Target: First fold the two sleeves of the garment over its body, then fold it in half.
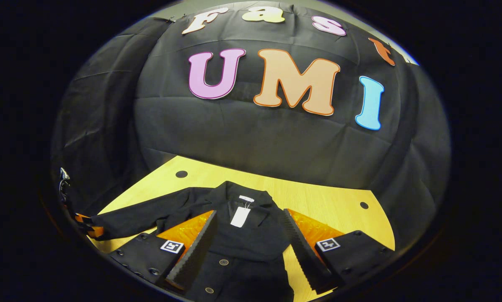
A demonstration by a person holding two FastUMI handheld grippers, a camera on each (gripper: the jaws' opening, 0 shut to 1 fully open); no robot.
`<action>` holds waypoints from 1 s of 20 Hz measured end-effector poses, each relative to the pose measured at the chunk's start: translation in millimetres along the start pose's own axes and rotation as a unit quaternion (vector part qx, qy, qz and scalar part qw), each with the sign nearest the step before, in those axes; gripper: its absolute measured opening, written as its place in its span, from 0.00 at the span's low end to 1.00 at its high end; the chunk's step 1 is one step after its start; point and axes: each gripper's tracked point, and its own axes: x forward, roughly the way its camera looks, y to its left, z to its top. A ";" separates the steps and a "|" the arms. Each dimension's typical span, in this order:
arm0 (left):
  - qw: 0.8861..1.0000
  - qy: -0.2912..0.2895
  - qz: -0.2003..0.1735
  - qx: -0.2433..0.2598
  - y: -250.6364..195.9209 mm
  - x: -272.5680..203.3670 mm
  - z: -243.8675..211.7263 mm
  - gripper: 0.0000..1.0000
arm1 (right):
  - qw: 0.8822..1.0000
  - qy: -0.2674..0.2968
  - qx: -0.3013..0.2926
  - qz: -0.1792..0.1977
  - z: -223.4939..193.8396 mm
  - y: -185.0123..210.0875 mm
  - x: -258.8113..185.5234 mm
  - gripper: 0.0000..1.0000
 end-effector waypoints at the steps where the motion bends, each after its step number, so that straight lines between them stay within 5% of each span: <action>1: 1.000 0.005 0.001 -0.001 1.1 0.9 -3.7 0.95 | 1.000 -0.001 0.000 0.000 1.0 -0.5 -1.6 0.99; 9: 1.000 0.000 -0.009 -0.014 -8.1 0.7 -3.5 0.93 | 1.000 -0.006 0.003 -0.002 -0.7 -11.8 -8.2 0.98; 15: 1.000 -0.010 -0.003 -0.027 -32.4 2.9 -0.3 0.10 | 1.000 -0.005 0.007 0.002 -7.5 -19.7 -13.7 0.99; 20: 0.998 -0.016 -0.008 -0.063 -26.9 -0.3 1.1 0.00 | 1.000 -0.019 0.020 0.002 -3.4 -29.8 -23.3 0.99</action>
